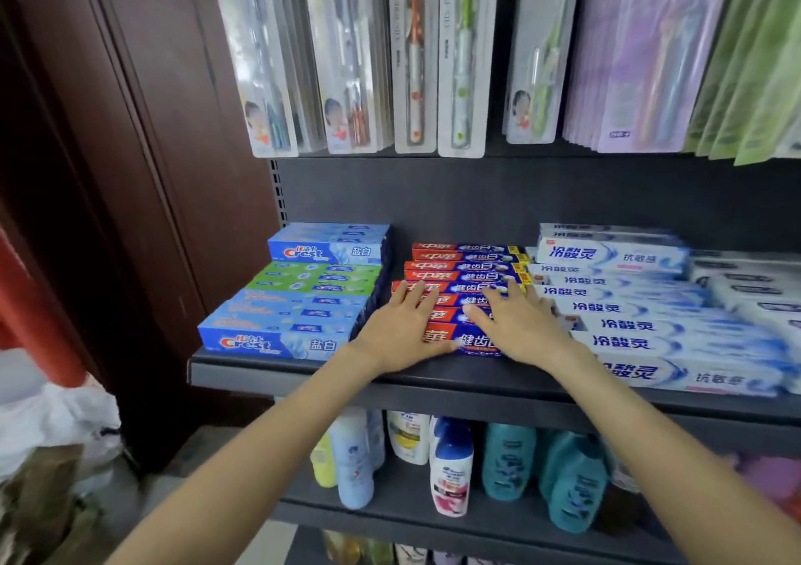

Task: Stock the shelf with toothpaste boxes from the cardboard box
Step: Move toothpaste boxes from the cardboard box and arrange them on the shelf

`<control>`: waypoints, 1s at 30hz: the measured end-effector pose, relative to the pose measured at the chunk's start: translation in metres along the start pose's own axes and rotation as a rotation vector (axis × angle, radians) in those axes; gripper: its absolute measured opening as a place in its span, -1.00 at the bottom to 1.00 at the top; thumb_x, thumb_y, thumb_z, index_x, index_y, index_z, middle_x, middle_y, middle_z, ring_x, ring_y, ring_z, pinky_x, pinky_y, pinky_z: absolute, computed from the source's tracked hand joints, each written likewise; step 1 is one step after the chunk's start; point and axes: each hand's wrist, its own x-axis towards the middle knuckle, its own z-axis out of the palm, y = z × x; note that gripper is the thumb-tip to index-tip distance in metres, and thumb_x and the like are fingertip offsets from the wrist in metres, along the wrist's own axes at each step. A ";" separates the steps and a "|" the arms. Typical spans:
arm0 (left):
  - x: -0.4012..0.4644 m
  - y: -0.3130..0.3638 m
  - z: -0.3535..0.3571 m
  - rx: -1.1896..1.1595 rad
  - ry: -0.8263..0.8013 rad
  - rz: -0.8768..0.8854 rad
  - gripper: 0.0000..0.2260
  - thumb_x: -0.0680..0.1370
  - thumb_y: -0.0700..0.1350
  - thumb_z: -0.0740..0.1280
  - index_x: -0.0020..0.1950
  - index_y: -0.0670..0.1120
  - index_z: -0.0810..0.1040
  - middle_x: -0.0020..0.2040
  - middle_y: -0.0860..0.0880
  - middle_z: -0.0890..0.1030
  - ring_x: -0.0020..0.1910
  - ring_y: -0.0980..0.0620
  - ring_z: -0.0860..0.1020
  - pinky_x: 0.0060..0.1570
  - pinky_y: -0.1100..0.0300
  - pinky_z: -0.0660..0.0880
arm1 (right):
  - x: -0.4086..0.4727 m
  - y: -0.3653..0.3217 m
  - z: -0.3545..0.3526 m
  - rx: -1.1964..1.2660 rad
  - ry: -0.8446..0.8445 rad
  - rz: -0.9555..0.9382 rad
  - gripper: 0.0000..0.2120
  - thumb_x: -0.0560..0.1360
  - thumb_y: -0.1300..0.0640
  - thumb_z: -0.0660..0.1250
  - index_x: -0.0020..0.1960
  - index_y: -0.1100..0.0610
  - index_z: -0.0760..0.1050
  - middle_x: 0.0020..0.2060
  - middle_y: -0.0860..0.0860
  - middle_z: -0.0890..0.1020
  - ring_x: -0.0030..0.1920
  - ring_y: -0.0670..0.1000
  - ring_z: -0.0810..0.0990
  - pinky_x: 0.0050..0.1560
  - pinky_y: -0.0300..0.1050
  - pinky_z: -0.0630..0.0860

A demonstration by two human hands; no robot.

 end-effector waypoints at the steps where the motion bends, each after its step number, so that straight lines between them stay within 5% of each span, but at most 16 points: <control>1: 0.000 0.000 0.000 0.005 -0.002 0.004 -0.19 0.49 0.34 0.16 0.55 -0.09 -0.04 0.56 -0.10 0.00 0.53 -0.13 -0.08 0.48 -0.01 0.03 | 0.001 0.000 0.002 -0.009 0.002 0.006 -0.37 0.56 -0.31 -0.12 0.52 0.00 0.07 0.53 0.17 0.01 0.50 0.26 -0.03 0.43 0.25 0.02; 6: 0.004 0.000 -0.016 -0.097 -0.069 0.002 -0.22 0.45 0.39 0.14 0.55 0.01 0.03 0.56 -0.02 0.04 0.53 -0.08 -0.03 0.45 -0.02 0.05 | 0.007 0.009 -0.002 0.009 0.007 -0.015 -0.34 0.53 -0.35 -0.13 0.52 -0.04 0.06 0.53 0.12 0.05 0.52 0.20 -0.03 0.47 0.20 0.04; 9: 0.025 -0.006 -0.034 -0.186 0.148 -0.042 -0.40 0.52 0.33 0.08 0.47 0.04 0.25 0.45 -0.04 0.32 0.41 -0.08 0.28 0.35 0.01 0.27 | 0.018 0.013 -0.021 0.054 0.050 -0.063 -0.36 0.55 -0.31 -0.08 0.52 0.00 0.09 0.52 0.11 0.10 0.51 0.15 0.04 0.46 0.13 0.11; 12: 0.057 -0.020 -0.047 -0.070 0.311 -0.029 -0.49 0.56 0.23 0.12 0.40 -0.03 0.35 0.32 -0.07 0.45 0.31 -0.08 0.37 0.23 0.03 0.34 | 0.044 0.011 -0.037 0.067 0.066 -0.093 -0.39 0.57 -0.25 -0.01 0.51 0.05 0.12 0.49 0.12 0.19 0.47 0.14 0.17 0.40 0.03 0.19; 15: 0.087 -0.026 -0.038 -0.081 0.122 -0.014 -0.45 0.55 0.25 0.13 0.46 -0.01 0.25 0.41 -0.10 0.36 0.37 -0.11 0.30 0.32 0.00 0.28 | 0.077 0.011 -0.035 0.012 0.031 -0.059 -0.39 0.58 -0.24 0.00 0.52 0.06 0.09 0.49 0.16 0.17 0.47 0.17 0.17 0.41 0.04 0.19; 19: 0.113 -0.021 -0.012 -0.106 -0.243 -0.074 -0.30 0.51 0.37 0.00 0.54 0.07 -0.08 0.56 -0.05 -0.07 0.53 -0.15 -0.11 0.45 -0.17 -0.06 | 0.111 0.024 -0.017 0.001 -0.103 0.048 -0.34 0.56 -0.31 -0.07 0.55 -0.02 -0.08 0.54 0.14 -0.02 0.52 0.17 -0.05 0.49 0.06 -0.01; 26: 0.133 -0.033 -0.005 -0.025 -0.251 -0.031 -0.27 0.51 0.39 -0.08 0.54 0.02 -0.18 0.56 -0.08 -0.15 0.52 -0.11 -0.21 0.46 -0.10 -0.29 | 0.135 0.022 -0.002 0.004 -0.142 0.107 -0.30 0.54 -0.35 -0.14 0.55 -0.02 -0.16 0.53 0.16 -0.15 0.52 0.17 -0.20 0.49 0.06 -0.20; 30: 0.129 -0.043 -0.001 -0.032 -0.209 -0.038 -0.26 0.52 0.37 -0.07 0.55 -0.04 -0.16 0.56 -0.11 -0.13 0.53 -0.07 -0.18 0.46 -0.01 -0.23 | 0.137 0.014 0.002 -0.007 -0.156 0.076 -0.29 0.53 -0.37 -0.15 0.54 -0.03 -0.19 0.53 0.15 -0.17 0.52 0.16 -0.22 0.47 0.06 -0.23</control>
